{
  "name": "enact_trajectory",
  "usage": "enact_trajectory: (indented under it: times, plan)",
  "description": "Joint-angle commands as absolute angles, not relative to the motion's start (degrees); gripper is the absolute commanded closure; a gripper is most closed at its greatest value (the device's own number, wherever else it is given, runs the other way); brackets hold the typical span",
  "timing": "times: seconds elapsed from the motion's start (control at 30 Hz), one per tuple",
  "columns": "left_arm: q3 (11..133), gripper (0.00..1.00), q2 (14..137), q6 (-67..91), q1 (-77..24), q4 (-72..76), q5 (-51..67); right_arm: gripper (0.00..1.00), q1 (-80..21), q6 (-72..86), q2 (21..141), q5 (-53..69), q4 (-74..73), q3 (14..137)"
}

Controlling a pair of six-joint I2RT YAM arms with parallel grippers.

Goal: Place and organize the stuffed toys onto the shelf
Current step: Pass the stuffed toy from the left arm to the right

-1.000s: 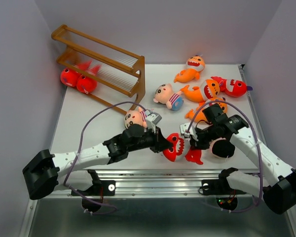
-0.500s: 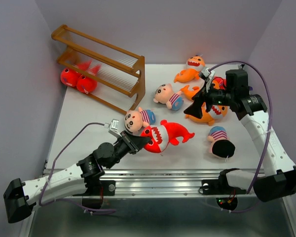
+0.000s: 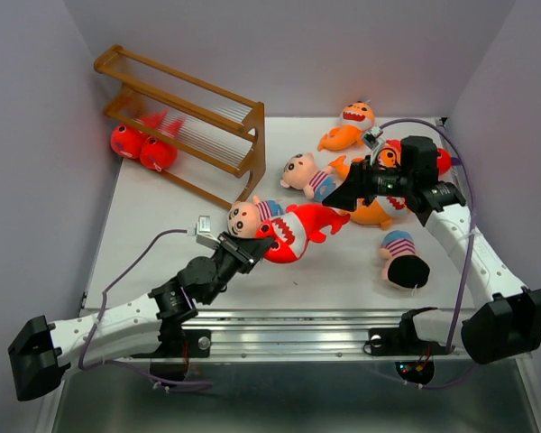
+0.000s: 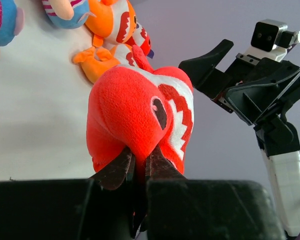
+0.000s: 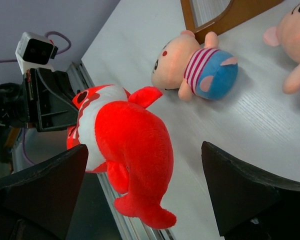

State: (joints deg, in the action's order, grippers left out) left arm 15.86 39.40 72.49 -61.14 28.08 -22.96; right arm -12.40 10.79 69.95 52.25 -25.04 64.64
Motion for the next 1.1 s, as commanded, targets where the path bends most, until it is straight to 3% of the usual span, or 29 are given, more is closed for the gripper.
enact_trajectory:
  times: [0.0, 0.1, 0.33, 0.43, 0.47, 0.53, 0.6, 0.63, 0.67, 0.73, 0.77, 0.8, 0.87, 1.07]
  plan:
    - [18.9, 1.0, 40.3, 74.4, -61.4, 36.6, -25.8, 0.0, -12.3, 18.5, 70.7, 56.8, -16.0, 62.9]
    - [19.4, 1.0, 41.4, 74.3, -61.4, 37.2, -25.8, 0.04, -12.3, 23.7, 70.7, 59.6, -8.6, 59.2]
    - [19.2, 1.0, 43.1, 75.0, -61.4, 39.6, -25.2, 0.17, -12.3, 24.2, 71.5, 60.7, -9.6, 58.0]
    - [19.8, 1.0, 44.2, 74.0, -61.4, 40.0, -25.1, 0.46, -12.3, 25.8, 71.7, 62.5, -7.7, 57.9]
    - [20.0, 1.0, 44.6, 73.5, -61.4, 40.1, -25.0, 0.66, -12.3, 25.9, 71.8, 62.8, -7.6, 58.2]
    - [20.9, 1.0, 45.6, 72.2, -61.4, 40.2, -24.3, 0.93, -12.3, 25.4, 72.0, 62.8, -8.2, 59.7]
    - [22.0, 1.0, 46.3, 68.0, -61.4, 40.1, -23.6, 0.99, -12.3, 24.0, 72.2, 62.1, -10.0, 60.9]
    - [22.3, 0.93, 46.4, 66.4, -61.4, 39.6, -22.9, 0.99, -12.3, 23.7, 72.2, 61.6, -10.5, 61.3]
    - [22.8, 0.66, 46.1, 62.9, -61.4, 38.6, -22.8, 0.99, -12.3, 22.9, 72.2, 60.4, -11.7, 62.3]
    - [24.8, 0.41, 45.0, 58.9, -61.4, 33.2, -22.8, 0.99, -10.8, 22.1, 72.0, 58.5, -13.4, 63.5]
    - [25.7, 0.23, 44.4, 56.4, -61.4, 30.8, -22.9, 0.99, -10.0, 20.9, 72.2, 56.4, -15.7, 64.7]
    - [27.3, 0.16, 42.8, 51.9, -61.4, 25.5, -23.5, 1.0, -8.4, 20.3, 72.4, 55.4, -16.8, 65.3]
    - [29.5, 0.1, 40.3, 46.9, -61.4, 20.7, -24.3, 0.99, -6.9, 19.0, 72.8, 53.4, -19.6, 66.7]
    - [29.9, 0.09, 36.1, 27.6, -61.4, 13.0, -22.1, 0.99, -5.7, 17.6, 74.6, 51.4, -23.8, 68.5]
